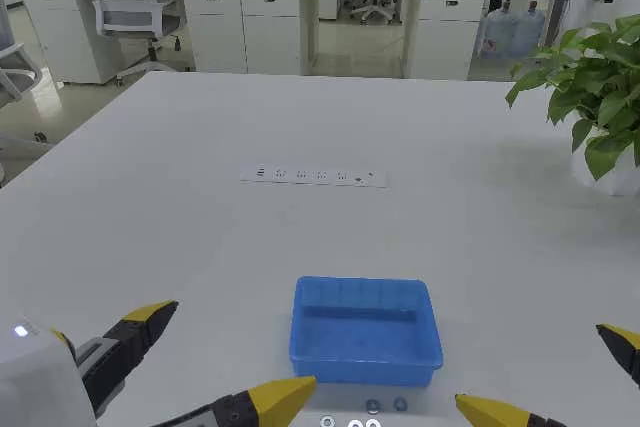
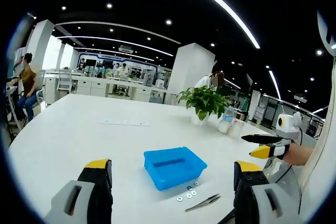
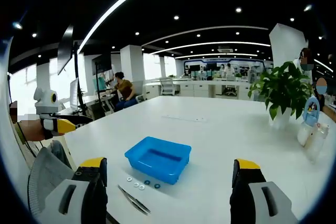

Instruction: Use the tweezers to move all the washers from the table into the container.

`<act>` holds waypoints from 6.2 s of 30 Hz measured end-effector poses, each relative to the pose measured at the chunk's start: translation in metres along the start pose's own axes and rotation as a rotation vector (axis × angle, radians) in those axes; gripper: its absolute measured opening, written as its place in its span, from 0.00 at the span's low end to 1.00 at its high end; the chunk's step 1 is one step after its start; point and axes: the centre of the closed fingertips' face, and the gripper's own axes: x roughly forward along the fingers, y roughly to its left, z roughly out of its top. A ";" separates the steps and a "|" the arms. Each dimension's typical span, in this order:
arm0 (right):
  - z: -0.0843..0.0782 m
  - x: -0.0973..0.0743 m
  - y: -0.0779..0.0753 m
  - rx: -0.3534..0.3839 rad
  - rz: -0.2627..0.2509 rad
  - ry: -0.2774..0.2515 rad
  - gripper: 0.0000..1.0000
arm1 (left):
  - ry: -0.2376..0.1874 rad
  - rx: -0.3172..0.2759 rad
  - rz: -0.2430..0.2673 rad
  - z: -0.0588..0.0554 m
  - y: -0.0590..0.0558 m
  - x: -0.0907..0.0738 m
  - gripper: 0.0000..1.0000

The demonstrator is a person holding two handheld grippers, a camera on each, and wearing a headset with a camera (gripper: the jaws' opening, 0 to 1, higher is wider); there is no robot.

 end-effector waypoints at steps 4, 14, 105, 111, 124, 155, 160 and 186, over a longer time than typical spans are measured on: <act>-0.001 -0.002 -0.002 0.005 -0.009 0.001 0.93 | -0.002 0.000 -0.007 0.000 -0.002 0.001 0.99; -0.002 -0.004 -0.002 0.002 -0.016 -0.001 0.92 | -0.003 0.007 -0.010 0.001 -0.001 0.001 0.99; -0.123 0.037 0.072 -0.274 0.414 0.543 0.26 | 0.731 0.386 -0.394 -0.171 -0.039 0.063 0.18; -0.129 0.038 0.073 -0.274 0.425 0.564 0.27 | 0.742 0.490 -0.414 -0.177 -0.037 0.066 0.14; -0.130 0.043 0.066 -0.303 0.413 0.557 0.33 | 0.709 0.636 -0.530 -0.178 -0.051 0.064 0.00; -0.117 0.057 0.120 -0.563 0.719 0.482 0.06 | 0.586 0.630 -0.574 -0.094 -0.094 0.038 0.00; -0.110 0.070 0.127 -0.550 0.703 0.448 0.05 | 0.595 0.685 -0.549 -0.088 -0.084 0.038 0.00; -0.088 0.121 0.144 -0.474 0.703 0.344 0.05 | 0.648 0.741 -0.541 -0.065 -0.041 0.055 0.00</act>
